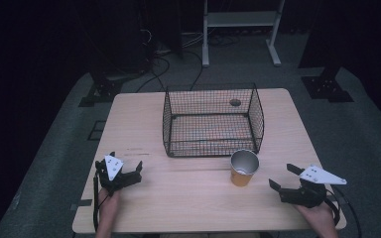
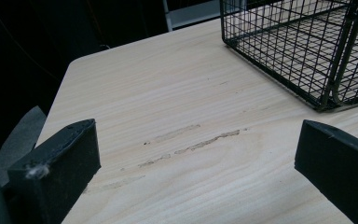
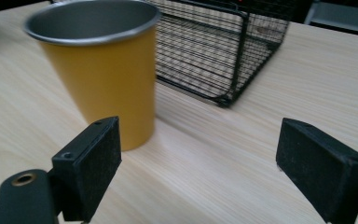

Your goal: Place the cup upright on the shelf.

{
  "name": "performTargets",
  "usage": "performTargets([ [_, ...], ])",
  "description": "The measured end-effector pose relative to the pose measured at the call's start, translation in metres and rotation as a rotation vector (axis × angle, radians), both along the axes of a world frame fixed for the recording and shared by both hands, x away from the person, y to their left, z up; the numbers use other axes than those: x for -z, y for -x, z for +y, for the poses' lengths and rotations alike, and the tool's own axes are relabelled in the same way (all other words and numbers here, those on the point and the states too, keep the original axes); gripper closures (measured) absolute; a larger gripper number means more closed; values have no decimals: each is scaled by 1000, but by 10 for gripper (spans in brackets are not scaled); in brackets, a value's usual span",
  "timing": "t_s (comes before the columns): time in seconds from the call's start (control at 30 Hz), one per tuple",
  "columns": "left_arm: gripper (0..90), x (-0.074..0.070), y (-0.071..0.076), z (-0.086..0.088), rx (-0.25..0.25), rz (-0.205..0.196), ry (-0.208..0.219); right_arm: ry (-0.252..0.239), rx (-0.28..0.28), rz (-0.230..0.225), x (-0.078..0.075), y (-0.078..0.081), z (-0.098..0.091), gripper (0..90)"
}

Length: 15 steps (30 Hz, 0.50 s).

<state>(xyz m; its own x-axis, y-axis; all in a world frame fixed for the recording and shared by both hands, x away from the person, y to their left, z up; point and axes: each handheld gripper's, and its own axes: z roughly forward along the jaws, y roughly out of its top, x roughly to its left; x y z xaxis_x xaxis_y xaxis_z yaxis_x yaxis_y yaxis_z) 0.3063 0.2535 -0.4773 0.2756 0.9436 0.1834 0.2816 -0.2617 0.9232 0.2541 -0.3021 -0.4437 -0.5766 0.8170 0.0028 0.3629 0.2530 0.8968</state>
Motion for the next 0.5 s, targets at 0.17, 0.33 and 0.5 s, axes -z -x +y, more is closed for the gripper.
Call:
performTargets([
  [0.17, 0, 0, 0, 0, 1, 0, 0, 10, -41, 0, -2, 2, 12, 126],
  [0.33, 0, 0, 0, 0, 0, 0, 1, 22, -68, 12, -2, 1, 23, 117],
  [0.5, 0, 0, 0, 0, 0, -1, 1, 33, -91, 17, -2, 0, 32, 109],
])
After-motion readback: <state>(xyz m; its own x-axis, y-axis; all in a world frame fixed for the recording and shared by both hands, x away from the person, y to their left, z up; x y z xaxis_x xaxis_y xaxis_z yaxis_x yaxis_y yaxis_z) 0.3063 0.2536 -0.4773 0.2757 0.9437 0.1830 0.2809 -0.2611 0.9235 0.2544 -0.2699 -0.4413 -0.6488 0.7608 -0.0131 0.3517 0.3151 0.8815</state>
